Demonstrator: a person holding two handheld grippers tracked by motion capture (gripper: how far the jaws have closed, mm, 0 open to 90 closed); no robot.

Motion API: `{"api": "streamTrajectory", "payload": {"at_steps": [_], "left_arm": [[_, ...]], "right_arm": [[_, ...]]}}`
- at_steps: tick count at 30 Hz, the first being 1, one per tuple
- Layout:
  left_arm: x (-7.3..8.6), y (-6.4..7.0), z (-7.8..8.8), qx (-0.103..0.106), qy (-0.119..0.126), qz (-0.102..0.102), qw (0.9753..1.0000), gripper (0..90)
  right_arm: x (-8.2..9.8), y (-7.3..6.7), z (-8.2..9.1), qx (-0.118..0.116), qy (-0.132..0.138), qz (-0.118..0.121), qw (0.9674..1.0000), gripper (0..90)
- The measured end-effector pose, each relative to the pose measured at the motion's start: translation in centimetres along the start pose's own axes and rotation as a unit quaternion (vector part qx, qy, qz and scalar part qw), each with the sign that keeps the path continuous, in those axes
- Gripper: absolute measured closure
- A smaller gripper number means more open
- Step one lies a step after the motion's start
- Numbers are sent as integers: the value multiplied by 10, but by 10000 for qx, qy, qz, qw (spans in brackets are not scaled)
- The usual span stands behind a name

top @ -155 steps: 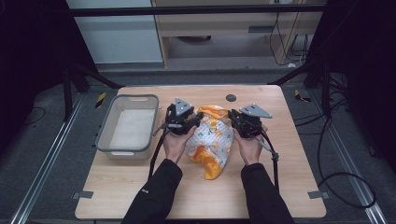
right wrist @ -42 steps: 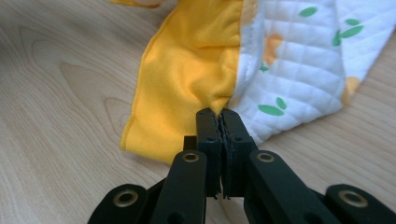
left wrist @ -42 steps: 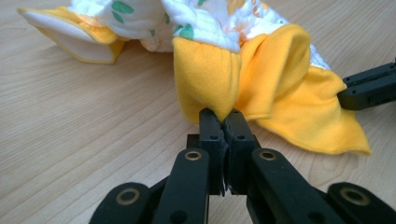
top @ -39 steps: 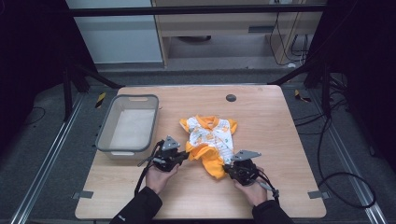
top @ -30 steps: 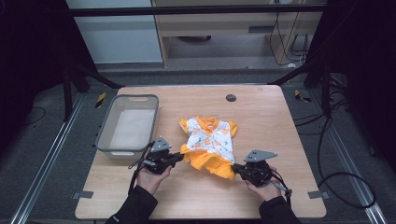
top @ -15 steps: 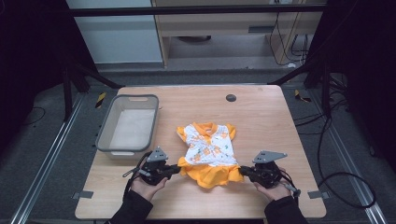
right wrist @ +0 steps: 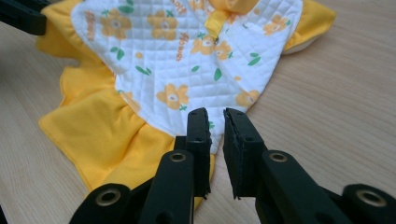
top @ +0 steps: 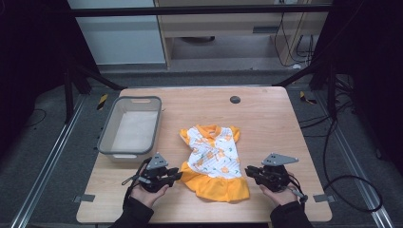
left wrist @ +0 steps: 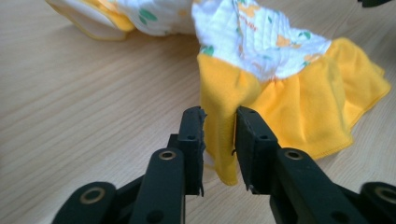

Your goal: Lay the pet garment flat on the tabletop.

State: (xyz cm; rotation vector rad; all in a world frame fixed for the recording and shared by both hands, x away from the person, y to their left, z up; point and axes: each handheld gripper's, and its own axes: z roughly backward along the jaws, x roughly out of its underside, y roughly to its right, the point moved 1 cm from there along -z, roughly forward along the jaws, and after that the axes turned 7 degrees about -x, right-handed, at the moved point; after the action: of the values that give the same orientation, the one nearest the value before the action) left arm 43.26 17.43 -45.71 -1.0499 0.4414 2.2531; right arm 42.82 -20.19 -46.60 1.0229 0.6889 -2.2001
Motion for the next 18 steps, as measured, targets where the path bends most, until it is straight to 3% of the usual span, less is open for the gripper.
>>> {"api": "streamTrajectory", "payload": {"at_steps": [4, 8, 14, 16, 18], "left_arm": [[-10, 5, 10, -23, 354, -31, 9994, 709], [-19, 15, 7, -37, 456, -244, 9987, 731], [-33, 33, -31, 29, 247, -646, 9976, 824], [-35, 38, -50, -68, 81, -821, 9966, 844], [-34, 38, -56, -151, 3, -894, 9959, 846]], "right_arm": [[0, -5, 1, -51, 210, -91, 9997, 817], [1, -11, -1, -105, 255, -133, 9995, 870], [3, -16, -16, -129, 149, -178, 9996, 899], [5, -20, -27, -150, -3, -122, 9998, 899], [6, -21, -30, -154, -53, -96, 9998, 899]]}}
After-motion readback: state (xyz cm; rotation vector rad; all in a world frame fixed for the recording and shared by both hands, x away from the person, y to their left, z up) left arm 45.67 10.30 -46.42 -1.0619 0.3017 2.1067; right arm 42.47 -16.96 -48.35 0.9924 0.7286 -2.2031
